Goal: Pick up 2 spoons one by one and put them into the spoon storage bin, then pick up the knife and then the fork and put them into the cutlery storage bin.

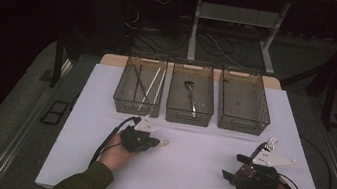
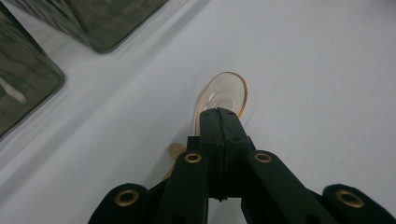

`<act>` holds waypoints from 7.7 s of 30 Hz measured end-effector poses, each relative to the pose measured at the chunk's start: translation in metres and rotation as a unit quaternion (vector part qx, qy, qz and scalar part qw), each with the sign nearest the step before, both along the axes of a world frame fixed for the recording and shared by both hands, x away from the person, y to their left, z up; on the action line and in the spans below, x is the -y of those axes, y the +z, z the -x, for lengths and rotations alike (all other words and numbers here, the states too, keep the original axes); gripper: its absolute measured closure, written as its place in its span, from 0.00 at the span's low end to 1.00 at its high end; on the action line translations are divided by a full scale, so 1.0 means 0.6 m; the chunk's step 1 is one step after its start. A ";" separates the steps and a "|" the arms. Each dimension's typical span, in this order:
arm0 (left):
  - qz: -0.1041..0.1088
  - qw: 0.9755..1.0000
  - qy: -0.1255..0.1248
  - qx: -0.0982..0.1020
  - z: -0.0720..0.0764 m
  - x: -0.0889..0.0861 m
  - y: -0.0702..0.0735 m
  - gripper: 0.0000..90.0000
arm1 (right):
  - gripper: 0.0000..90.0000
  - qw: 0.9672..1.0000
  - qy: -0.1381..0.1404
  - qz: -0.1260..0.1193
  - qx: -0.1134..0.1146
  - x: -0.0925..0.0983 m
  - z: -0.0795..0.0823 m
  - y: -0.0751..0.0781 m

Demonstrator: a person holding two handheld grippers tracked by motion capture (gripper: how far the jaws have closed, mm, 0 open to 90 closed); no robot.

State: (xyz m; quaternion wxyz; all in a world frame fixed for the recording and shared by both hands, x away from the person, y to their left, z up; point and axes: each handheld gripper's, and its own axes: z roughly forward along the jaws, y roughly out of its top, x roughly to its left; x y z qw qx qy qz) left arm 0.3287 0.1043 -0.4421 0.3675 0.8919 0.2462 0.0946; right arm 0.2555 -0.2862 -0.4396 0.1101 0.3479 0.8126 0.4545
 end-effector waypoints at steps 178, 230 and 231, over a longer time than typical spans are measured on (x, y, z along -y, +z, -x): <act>0.118 0.992 0.042 0.018 0.008 -0.045 0.057 0.18 | 0.21 1.000 -0.016 0.009 -0.023 0.034 -0.001 0.031; 0.122 0.992 0.024 0.000 0.082 -0.087 0.018 0.15 | 1.00 0.991 0.007 0.092 -0.094 0.066 -0.023 -0.001; 0.122 0.992 0.025 0.000 0.082 -0.087 0.018 0.15 | 1.00 0.991 0.011 0.092 -0.092 0.063 -0.024 -0.001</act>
